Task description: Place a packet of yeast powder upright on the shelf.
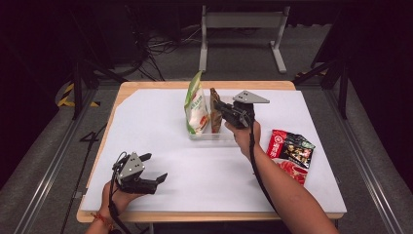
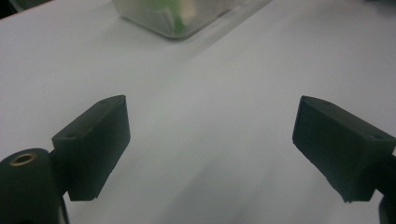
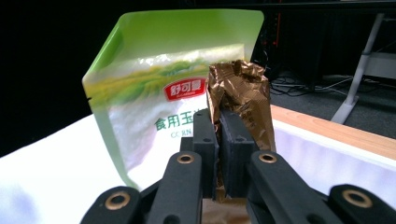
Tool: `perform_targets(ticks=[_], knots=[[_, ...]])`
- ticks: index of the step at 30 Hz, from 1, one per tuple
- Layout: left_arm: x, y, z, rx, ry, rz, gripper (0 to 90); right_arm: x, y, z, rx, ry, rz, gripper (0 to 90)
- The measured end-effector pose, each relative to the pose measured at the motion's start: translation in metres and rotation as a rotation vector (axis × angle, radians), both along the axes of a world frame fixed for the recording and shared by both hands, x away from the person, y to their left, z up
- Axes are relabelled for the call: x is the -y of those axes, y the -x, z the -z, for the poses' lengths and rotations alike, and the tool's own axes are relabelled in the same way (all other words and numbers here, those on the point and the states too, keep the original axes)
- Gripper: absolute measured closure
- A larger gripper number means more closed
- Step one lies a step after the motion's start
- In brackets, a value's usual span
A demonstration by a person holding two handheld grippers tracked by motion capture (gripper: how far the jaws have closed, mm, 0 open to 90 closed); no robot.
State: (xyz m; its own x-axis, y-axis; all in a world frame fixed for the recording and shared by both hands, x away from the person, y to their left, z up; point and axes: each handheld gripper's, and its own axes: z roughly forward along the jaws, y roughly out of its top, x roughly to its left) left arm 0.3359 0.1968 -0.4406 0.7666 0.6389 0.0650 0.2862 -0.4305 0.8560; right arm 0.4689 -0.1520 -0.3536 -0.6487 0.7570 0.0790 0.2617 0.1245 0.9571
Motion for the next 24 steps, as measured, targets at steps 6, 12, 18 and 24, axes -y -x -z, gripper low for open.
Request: perform_targets(ticks=[6,12,18,24], knots=[[0.000,0.000,0.000,-0.001,-0.001,-0.001,11.9,0.001,0.006,0.003,-0.001,0.019,-0.023,85.8],[0.000,-0.002,0.001,-0.003,0.004,-0.003,11.7,0.002,0.010,0.004,-0.009,0.046,-0.032,85.0],[-0.004,-0.003,0.003,-0.008,0.007,-0.013,11.8,0.005,0.011,0.001,-0.016,0.081,-0.041,82.5],[-0.006,0.000,0.003,-0.008,0.008,-0.013,11.8,0.005,0.015,0.001,-0.022,0.106,-0.058,74.5]])
